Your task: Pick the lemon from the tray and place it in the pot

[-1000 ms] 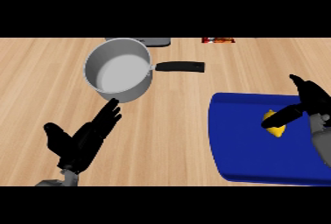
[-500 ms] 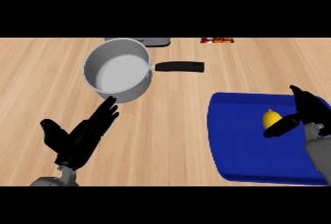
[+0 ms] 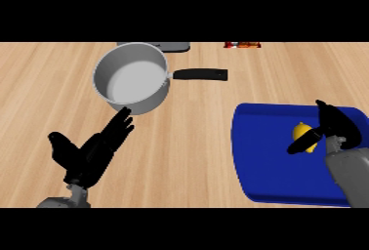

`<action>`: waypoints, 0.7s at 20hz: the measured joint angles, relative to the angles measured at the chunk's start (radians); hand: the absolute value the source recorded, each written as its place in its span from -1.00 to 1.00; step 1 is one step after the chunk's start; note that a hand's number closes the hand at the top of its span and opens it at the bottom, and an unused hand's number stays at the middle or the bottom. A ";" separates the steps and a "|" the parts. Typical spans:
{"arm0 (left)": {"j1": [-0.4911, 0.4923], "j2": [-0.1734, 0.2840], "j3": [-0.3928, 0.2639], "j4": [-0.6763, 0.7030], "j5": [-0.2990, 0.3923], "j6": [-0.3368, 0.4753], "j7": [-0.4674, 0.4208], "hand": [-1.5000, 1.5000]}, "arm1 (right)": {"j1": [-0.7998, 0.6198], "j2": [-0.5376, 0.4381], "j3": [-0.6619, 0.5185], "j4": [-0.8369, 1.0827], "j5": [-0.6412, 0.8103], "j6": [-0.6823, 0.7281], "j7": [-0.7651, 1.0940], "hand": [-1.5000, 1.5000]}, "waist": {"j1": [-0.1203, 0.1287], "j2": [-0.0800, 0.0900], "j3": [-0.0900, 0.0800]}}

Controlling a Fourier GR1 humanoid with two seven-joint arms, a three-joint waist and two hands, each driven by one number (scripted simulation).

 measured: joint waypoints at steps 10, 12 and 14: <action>0.030 -0.023 0.034 -0.015 -0.020 -0.051 0.002 0.00 | 0.014 0.031 -0.091 0.100 0.073 0.025 -0.101 -1.00 | 0.000 0.000 0.000; 0.037 -0.034 0.031 -0.029 -0.033 -0.047 0.009 0.00 | 0.025 0.044 -0.102 0.128 0.092 0.011 -0.126 -1.00 | 0.000 0.000 0.000; 0.037 -0.050 0.029 -0.028 -0.047 -0.043 0.007 0.00 | 0.027 0.044 -0.119 0.138 0.104 0.022 -0.143 -1.00 | 0.000 0.000 0.000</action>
